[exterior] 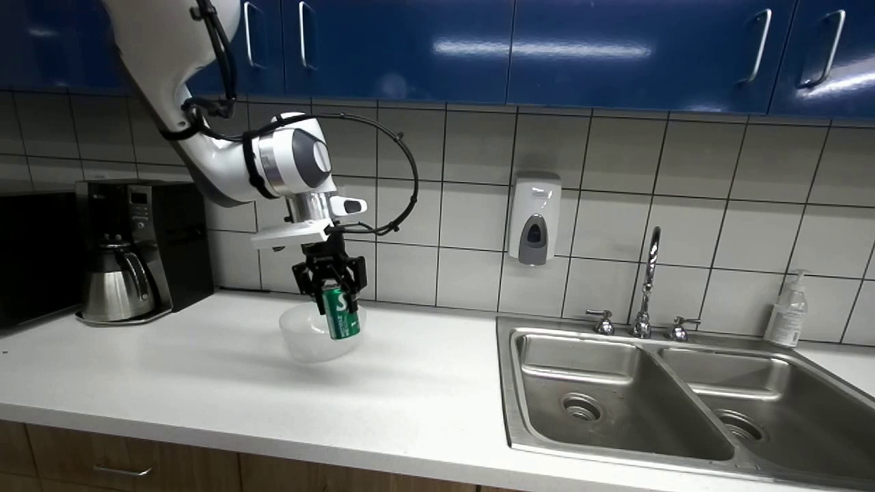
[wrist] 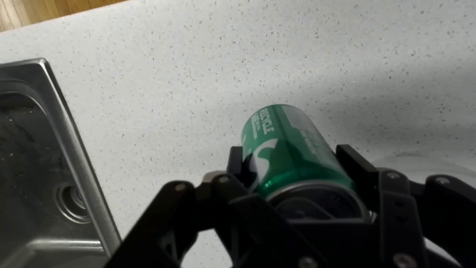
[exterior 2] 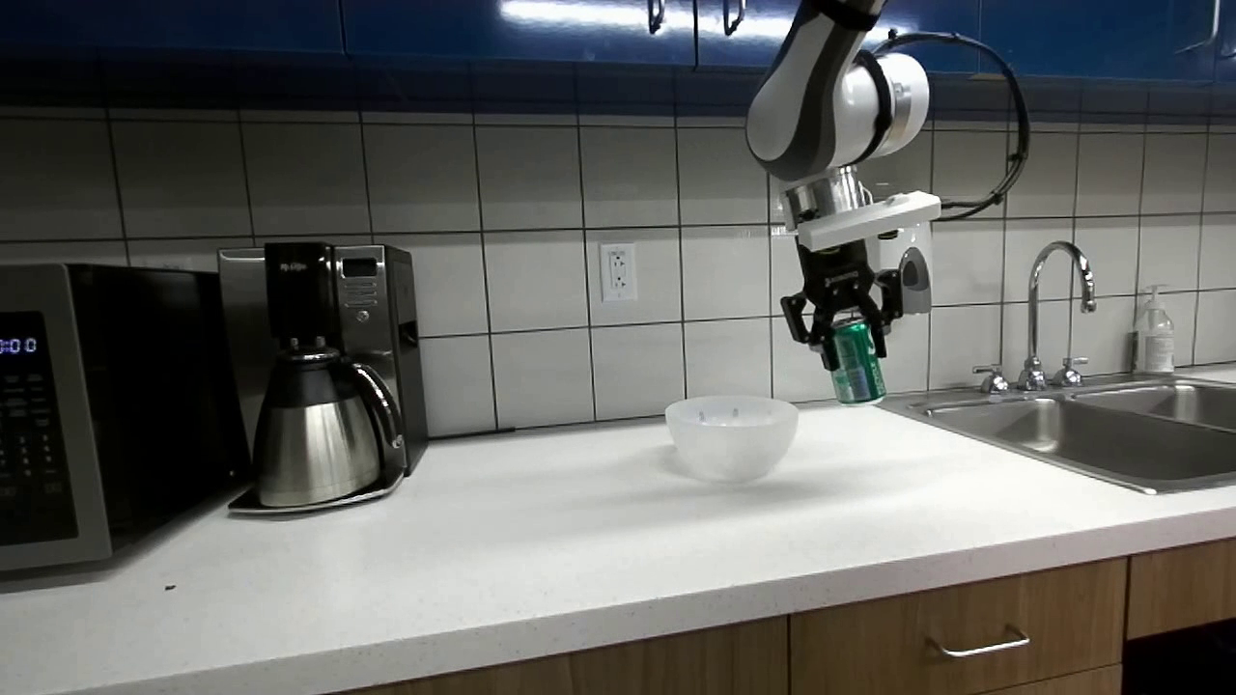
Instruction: Remove the green can from the bowl.
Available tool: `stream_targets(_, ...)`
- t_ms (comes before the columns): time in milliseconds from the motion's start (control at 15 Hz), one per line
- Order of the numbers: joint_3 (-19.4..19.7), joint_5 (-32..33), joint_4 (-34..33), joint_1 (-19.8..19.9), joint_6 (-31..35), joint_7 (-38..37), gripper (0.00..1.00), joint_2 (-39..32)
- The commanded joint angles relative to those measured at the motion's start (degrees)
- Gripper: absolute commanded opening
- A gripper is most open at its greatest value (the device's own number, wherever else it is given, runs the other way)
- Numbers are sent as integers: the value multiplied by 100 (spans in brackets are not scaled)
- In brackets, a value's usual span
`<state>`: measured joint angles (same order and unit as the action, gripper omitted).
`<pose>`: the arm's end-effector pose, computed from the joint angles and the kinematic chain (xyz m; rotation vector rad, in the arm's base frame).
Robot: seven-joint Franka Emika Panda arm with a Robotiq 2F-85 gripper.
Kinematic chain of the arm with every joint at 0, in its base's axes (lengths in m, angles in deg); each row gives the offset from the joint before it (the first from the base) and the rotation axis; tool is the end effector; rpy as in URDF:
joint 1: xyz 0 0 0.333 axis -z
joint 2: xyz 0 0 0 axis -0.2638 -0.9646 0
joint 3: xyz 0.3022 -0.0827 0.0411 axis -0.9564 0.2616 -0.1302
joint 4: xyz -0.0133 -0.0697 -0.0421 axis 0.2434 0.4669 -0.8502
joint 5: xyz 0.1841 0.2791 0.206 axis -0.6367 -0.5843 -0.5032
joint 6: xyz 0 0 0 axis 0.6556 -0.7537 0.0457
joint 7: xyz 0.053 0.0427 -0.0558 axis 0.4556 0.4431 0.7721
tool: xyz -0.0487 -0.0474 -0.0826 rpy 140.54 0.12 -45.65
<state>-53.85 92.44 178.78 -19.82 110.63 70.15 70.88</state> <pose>0.5726 -0.0120 0.3240 2.9131 -0.1424 0.0200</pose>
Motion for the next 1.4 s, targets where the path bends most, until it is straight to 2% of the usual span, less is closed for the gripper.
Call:
stream_targets(0,-32,-80,568,265,458,231,39,315)
stream_targets(267,-6,-217,935,484,867,471,39,225)
stream_targets(667,-62,-794,1322,700,1414,1076,39,66)
stream_targets(1333,-146,-1222,1346,737,2011,1779,39,-395)
